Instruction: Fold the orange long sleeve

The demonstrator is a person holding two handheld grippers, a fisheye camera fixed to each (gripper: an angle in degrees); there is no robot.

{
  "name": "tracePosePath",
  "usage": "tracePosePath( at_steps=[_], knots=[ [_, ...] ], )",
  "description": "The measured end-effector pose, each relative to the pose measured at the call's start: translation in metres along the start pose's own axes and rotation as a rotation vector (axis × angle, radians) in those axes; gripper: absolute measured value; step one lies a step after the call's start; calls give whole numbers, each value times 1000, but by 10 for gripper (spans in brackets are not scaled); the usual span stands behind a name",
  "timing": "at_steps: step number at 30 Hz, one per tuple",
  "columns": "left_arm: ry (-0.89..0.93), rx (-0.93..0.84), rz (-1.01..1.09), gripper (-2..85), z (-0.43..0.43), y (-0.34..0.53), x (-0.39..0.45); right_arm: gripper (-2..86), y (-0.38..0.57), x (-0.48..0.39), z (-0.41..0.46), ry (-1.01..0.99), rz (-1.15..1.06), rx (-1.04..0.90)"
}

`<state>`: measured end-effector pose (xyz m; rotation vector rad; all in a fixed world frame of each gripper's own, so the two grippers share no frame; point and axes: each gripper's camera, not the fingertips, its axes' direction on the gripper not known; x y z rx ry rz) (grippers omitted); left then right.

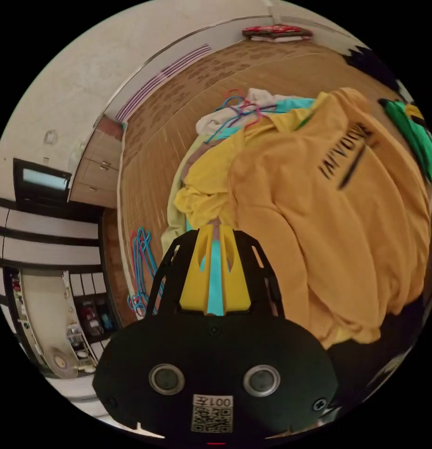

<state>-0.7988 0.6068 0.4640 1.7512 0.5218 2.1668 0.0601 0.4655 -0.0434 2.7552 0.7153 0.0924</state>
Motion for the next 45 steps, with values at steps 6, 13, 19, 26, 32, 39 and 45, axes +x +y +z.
tracePosePath(
  at_steps=[6,13,19,26,32,39,45],
  knots=[
    [308,142,316,61,-50,109,70,85,147,-72,-64,-241,-221,186],
    [498,108,420,98,-39,175,181,125,271,-169,-4,-436,-120,67],
    [167,66,374,78,-15,181,220,108,305,-196,53,-432,131,103],
    [107,74,165,17,-13,211,188,30,351,-208,58,-329,341,227],
    [14,224,0,-3,-52,262,122,27,401,-210,40,-212,525,346],
    [112,327,-91,-5,-74,318,73,76,425,-237,64,-305,543,305],
    [160,287,-183,-6,-46,360,61,77,452,-245,89,-578,603,293]
  ],
)
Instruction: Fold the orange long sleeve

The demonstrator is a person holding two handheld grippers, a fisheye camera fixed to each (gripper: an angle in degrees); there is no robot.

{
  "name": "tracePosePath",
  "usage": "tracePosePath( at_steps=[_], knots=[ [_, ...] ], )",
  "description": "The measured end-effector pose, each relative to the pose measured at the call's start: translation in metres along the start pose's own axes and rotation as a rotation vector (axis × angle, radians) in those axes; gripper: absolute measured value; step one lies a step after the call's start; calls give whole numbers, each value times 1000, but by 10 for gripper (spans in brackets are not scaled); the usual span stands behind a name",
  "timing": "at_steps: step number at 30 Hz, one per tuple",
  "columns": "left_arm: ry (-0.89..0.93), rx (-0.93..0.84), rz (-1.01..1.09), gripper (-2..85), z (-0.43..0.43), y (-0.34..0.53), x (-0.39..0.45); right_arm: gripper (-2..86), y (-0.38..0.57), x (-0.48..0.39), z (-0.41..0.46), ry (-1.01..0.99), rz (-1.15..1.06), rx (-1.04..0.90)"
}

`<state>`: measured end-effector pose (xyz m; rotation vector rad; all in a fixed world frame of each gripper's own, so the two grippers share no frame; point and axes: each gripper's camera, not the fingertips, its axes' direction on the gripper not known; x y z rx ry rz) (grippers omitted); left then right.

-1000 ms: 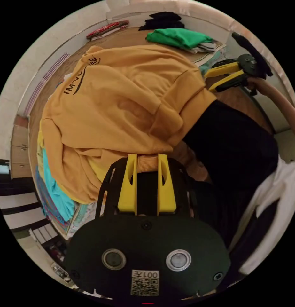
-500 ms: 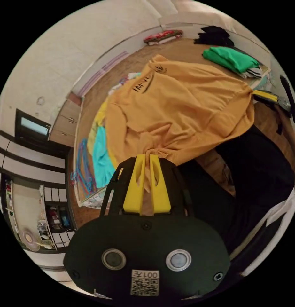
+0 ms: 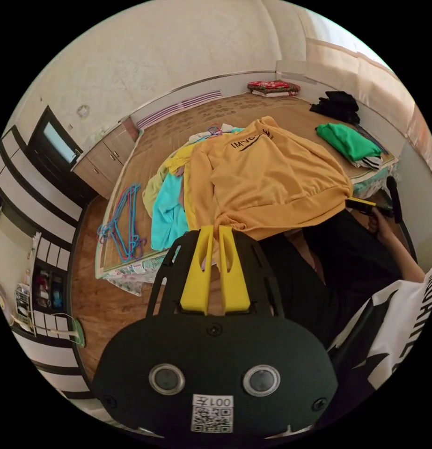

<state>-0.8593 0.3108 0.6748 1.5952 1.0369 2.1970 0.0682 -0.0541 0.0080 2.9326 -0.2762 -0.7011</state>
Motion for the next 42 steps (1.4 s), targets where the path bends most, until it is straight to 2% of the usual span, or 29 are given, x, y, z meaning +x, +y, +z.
tracePosePath(
  at_steps=[2,4,9,11,17,21,23,26,30,33,35,38,42],
  knots=[
    [21,0,-38,-7,6,13,-5,59,6,5,1,-156,-7,-9],
    [18,5,-45,-7,8,20,-7,39,8,10,1,-224,9,3],
    [7,46,-84,-7,6,34,-22,13,10,26,-26,-301,22,67],
    [24,67,-126,-6,3,43,-34,9,13,23,-76,-225,-30,205],
    [159,90,-149,-6,0,80,-55,5,29,-30,-197,154,-369,350],
    [186,50,-87,-5,3,111,-57,4,48,-49,-218,281,-522,208],
    [225,11,-63,-5,12,133,-57,4,63,-42,-205,231,-549,31],
    [258,-50,-42,-5,31,153,-54,3,81,-30,-173,206,-511,-135],
    [246,-16,-19,-6,32,154,-50,3,82,-36,-164,271,-517,-133],
    [149,30,85,-7,13,147,-51,3,70,-51,-202,181,-643,-39],
    [40,-30,104,-7,9,147,-59,3,63,-56,-227,13,-782,-100],
    [68,-88,80,-6,21,156,-64,5,63,-56,-232,-193,-832,-201],
    [141,-193,104,-8,55,164,-45,9,71,-53,-193,-227,-818,-367]
  ],
)
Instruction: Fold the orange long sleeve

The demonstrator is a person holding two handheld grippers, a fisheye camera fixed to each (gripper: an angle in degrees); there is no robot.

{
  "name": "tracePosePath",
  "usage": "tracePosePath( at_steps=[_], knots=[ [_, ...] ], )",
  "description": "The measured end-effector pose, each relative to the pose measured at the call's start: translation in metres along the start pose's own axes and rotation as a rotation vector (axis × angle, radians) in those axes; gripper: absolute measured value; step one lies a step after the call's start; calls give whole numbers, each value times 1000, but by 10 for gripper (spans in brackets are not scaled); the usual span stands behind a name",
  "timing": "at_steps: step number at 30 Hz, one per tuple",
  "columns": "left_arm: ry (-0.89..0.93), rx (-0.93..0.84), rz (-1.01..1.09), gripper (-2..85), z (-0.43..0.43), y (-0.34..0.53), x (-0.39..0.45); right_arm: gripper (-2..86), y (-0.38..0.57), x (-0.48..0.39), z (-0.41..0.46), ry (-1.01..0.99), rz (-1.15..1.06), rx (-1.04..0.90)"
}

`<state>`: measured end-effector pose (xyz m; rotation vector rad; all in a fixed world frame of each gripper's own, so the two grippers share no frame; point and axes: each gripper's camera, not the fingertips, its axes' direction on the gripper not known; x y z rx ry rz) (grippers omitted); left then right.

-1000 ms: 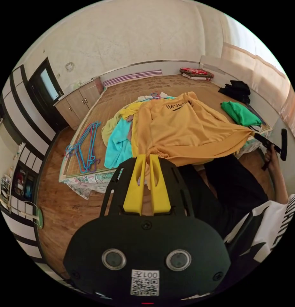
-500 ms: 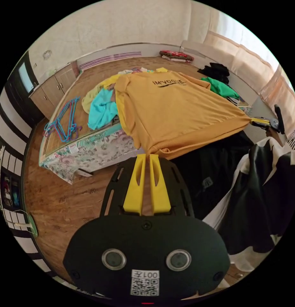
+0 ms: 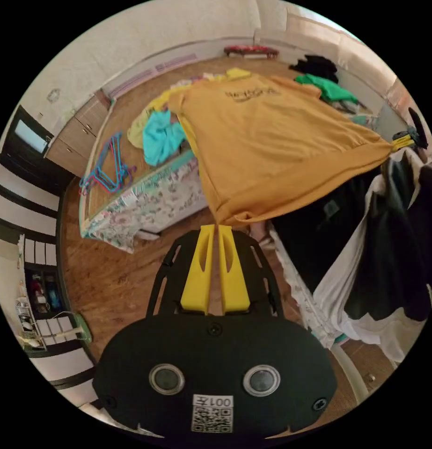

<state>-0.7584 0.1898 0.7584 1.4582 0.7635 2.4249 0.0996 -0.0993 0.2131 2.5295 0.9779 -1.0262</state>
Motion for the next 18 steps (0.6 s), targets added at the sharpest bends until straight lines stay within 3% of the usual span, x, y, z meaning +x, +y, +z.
tracePosePath(
  at_steps=[3,6,10,14,18],
  knots=[
    [-143,-217,18,-9,29,-2,9,16,10,20,16,-89,46,-81],
    [-241,-311,-26,-10,37,-7,-2,42,21,51,1,36,151,-50],
    [-137,-92,-113,-10,27,-62,-7,111,1,109,-1,245,330,74],
    [-57,83,-14,-10,33,-153,29,165,-30,166,43,337,452,51],
    [43,207,108,-10,40,-230,73,182,-40,204,72,277,590,86]
  ],
)
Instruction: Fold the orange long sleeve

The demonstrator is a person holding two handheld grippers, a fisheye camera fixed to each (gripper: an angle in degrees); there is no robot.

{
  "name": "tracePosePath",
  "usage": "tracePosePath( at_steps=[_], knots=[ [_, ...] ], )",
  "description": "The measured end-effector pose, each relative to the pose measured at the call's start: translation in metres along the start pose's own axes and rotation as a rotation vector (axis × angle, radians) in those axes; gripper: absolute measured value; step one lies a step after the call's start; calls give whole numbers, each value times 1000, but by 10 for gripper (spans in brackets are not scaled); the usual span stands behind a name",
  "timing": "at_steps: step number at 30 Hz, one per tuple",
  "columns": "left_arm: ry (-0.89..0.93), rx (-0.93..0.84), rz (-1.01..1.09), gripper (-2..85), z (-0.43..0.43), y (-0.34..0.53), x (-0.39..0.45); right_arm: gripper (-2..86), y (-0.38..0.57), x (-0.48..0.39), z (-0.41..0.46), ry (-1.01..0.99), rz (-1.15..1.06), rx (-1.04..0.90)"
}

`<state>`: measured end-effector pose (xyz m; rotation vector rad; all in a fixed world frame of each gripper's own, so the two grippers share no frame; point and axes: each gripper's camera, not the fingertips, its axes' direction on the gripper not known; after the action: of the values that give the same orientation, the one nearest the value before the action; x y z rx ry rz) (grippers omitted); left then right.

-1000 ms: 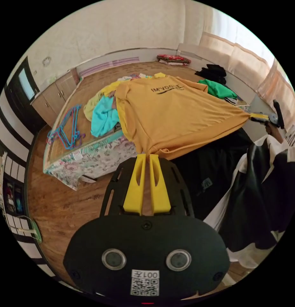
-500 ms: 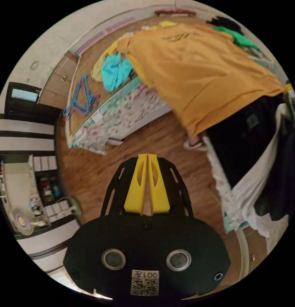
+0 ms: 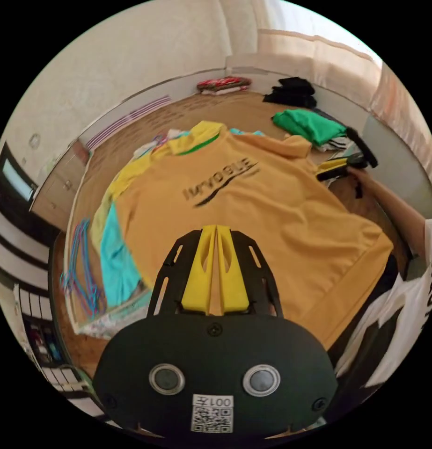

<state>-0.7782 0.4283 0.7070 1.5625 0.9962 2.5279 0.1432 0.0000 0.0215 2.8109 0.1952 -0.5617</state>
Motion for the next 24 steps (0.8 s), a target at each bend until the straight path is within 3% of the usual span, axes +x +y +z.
tracePosePath(
  at_steps=[3,5,8,16,19,24],
  knots=[
    [51,72,87,-10,22,-59,27,140,2,2,1,16,66,10],
    [86,97,158,-10,43,-103,49,56,14,-1,-9,-13,25,38],
    [160,85,246,-10,73,-149,76,29,27,2,-29,-28,5,57],
    [232,24,349,-10,132,-231,129,6,51,18,-156,194,13,282],
    [163,-43,368,-10,153,-251,142,5,58,29,-199,283,18,326],
    [235,11,321,-10,156,-271,148,4,70,27,-239,422,5,368]
  ],
)
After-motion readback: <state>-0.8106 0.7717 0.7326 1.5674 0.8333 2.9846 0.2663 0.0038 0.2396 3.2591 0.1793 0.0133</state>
